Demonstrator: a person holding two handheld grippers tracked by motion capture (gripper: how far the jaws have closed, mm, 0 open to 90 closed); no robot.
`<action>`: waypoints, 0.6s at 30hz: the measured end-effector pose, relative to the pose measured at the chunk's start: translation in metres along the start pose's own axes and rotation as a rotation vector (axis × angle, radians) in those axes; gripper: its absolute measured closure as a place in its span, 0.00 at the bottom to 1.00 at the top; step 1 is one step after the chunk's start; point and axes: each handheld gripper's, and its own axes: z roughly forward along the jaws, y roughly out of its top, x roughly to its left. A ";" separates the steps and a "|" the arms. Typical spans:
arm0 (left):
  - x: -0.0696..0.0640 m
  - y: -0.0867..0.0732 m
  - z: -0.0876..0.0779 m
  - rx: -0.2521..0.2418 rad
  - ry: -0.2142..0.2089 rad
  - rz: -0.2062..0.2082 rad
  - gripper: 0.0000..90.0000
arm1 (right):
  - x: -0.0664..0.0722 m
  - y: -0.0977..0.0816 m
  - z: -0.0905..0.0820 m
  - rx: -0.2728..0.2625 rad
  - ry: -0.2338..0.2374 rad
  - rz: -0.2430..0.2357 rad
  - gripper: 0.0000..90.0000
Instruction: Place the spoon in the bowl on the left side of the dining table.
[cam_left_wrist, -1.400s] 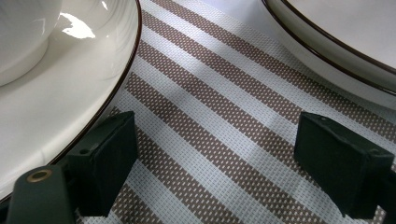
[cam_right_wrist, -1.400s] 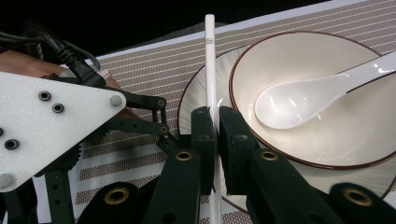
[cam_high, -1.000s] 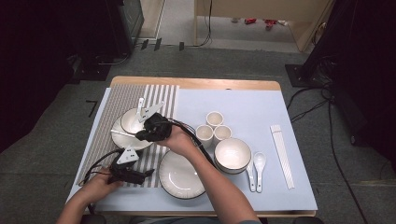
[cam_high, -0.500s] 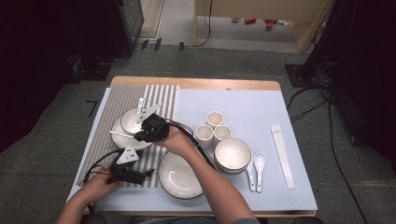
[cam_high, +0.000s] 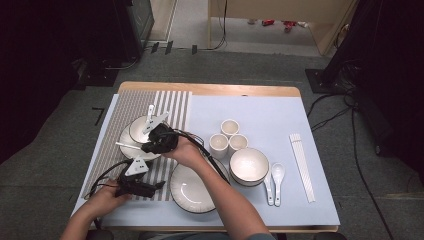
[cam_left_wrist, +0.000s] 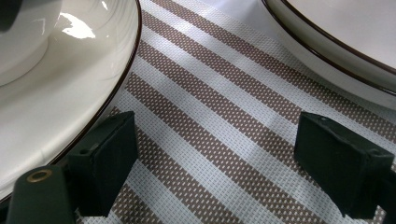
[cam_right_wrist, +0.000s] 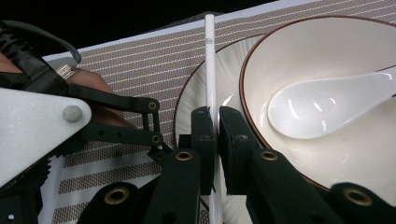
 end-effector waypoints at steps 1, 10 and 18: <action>0.000 0.000 0.000 0.000 0.000 0.001 0.15 | 0.000 0.000 0.001 -0.001 0.003 0.000 0.95; 0.000 0.000 0.000 0.000 0.000 0.001 0.15 | 0.002 -0.001 0.008 0.003 -0.002 0.000 0.95; 0.000 0.000 0.000 0.000 -0.001 0.000 0.15 | 0.003 -0.002 0.012 0.016 -0.004 -0.006 0.95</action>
